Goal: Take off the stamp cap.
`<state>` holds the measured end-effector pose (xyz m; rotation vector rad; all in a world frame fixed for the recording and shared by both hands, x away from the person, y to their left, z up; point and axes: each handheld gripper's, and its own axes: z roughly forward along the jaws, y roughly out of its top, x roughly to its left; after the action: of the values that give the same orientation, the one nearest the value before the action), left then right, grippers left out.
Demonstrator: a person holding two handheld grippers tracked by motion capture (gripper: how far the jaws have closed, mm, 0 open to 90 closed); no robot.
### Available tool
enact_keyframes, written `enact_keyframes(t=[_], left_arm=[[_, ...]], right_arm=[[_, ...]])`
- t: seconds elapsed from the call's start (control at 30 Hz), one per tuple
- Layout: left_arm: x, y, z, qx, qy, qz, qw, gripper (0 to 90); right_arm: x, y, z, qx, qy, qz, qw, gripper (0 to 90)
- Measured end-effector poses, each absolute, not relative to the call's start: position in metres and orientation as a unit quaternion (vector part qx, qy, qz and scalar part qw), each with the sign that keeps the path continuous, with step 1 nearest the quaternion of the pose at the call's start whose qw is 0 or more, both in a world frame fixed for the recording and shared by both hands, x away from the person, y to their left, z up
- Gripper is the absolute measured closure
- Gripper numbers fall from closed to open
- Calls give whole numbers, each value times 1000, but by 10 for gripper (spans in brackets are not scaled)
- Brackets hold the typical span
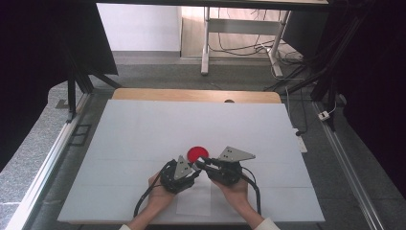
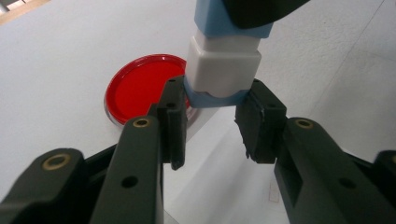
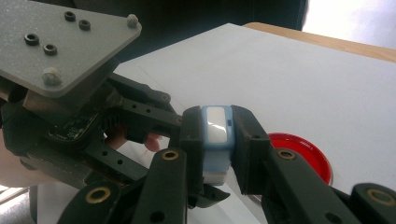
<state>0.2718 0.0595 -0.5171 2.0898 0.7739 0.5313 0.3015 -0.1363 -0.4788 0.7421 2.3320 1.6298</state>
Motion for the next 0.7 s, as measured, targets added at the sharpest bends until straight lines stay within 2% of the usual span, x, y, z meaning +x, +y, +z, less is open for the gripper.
enact_keyframes(t=[0.7], left_arm=[[270, 58, -520, 835, 302, 228, 400, 653]], right_arm=[[301, -135, -480, 254, 792, 545, 106, 750]])
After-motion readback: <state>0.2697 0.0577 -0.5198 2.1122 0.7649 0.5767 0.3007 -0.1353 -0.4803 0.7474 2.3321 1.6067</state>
